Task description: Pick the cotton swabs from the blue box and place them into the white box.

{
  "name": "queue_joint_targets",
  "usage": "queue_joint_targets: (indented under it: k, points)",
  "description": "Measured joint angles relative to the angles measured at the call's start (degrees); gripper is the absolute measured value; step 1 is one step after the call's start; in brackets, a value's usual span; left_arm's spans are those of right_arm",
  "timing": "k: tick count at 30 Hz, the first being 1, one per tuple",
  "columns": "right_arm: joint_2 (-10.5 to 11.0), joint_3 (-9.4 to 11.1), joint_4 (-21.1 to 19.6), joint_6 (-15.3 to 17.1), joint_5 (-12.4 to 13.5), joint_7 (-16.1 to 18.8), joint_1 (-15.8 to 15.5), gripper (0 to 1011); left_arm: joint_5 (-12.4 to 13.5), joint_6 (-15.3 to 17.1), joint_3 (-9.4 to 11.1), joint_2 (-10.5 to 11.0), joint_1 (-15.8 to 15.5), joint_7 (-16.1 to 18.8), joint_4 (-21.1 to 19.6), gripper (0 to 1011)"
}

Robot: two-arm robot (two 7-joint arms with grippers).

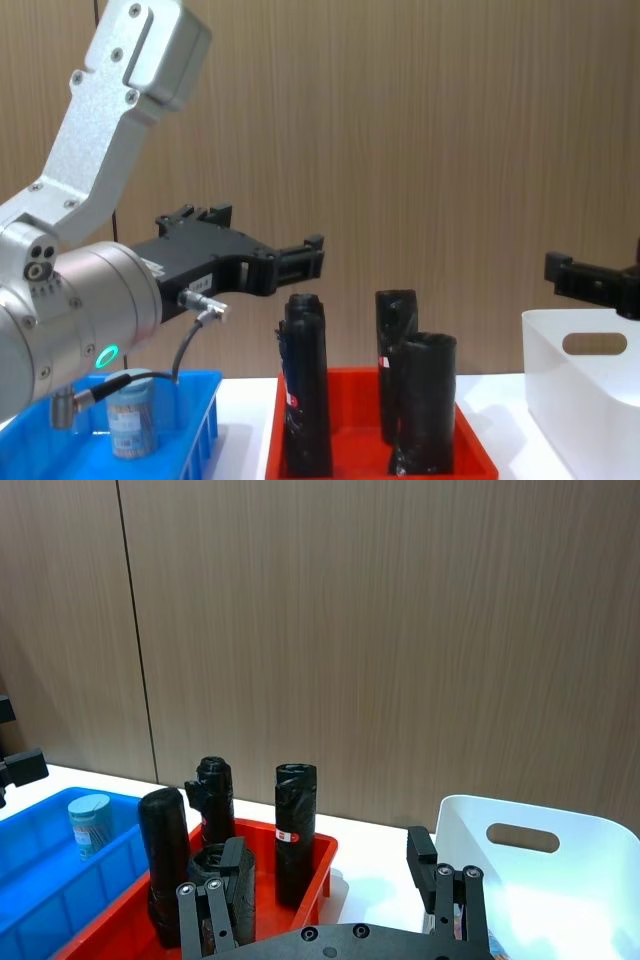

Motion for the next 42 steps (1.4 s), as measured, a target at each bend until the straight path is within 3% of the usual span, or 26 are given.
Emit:
queue_joint_targets:
  k: [13,28,42]
  points:
    - [-0.1,-0.06,0.14,0.63,0.4,2.64,0.44,1002,-0.02,0.01,-0.04,-0.01,-0.03,0.0,0.01,1004]
    - [-0.27,-0.5,1.8,6.65,2.21,12.39,3.45,1002,-0.04,0.07,-0.04,-0.02,-0.03,-0.01,0.06,1004]
    - [-2.4,-1.26,8.25,12.04,3.46,19.64,8.98,1002,-0.04,0.07,-0.04,-0.02,-0.03,-0.01,0.06,1004]
